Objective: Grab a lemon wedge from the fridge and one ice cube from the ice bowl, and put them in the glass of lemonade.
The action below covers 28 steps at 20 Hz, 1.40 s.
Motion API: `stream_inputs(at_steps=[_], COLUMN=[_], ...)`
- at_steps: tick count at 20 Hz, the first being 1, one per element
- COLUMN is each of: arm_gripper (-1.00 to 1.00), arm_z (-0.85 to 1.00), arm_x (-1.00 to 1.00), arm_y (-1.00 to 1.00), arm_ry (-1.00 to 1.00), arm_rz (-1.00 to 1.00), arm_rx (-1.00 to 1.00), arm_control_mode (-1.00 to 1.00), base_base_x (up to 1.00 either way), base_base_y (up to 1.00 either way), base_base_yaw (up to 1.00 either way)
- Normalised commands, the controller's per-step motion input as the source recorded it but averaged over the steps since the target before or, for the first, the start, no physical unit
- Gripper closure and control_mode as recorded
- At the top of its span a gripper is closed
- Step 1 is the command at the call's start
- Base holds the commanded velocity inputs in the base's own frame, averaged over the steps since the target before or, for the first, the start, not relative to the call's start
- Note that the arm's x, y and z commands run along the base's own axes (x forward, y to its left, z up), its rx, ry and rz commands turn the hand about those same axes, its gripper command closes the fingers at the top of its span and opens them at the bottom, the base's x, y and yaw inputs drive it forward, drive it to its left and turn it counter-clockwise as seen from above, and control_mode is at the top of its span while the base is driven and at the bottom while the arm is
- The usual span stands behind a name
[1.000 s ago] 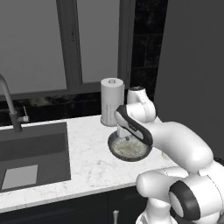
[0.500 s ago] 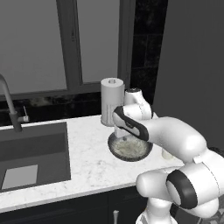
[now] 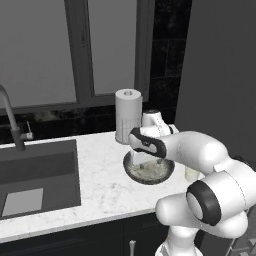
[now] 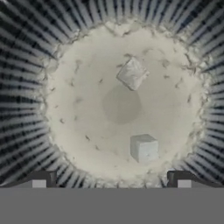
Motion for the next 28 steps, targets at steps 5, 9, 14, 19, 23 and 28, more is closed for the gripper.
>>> stream_inputs(at_steps=[5, 9, 14, 19, 23, 28], arm_gripper=[-1.00, -1.00, -1.00, -1.00, -1.00, -1.00], arm_z=[0.02, 0.05, -0.26, -0.49, -0.31, 0.13], arm_x=[0.23, 0.14, 0.13, 0.00, 0.00, -0.01], arm_y=[-0.40, -0.19, 0.00, 0.00, 0.00, 0.05], arm_ry=[0.00, 0.00, 0.00, 0.00, 0.00, -0.12], arm_rz=[0.00, 0.00, 0.00, 0.00, 0.00, 0.00], arm_rx=[0.16, 0.07, 0.00, 0.00, 0.00, 0.00], arm_control_mode=[-1.00, -1.00, -1.00, -1.00, -1.00, -1.00], base_base_x=[0.00, 0.00, 0.00, 0.00, 0.00, 0.00], base_base_y=[0.00, 0.00, 0.00, 0.00, 0.00, 0.00], base_base_yaw=[0.00, 0.00, 0.00, 0.00, 0.00, 0.00])
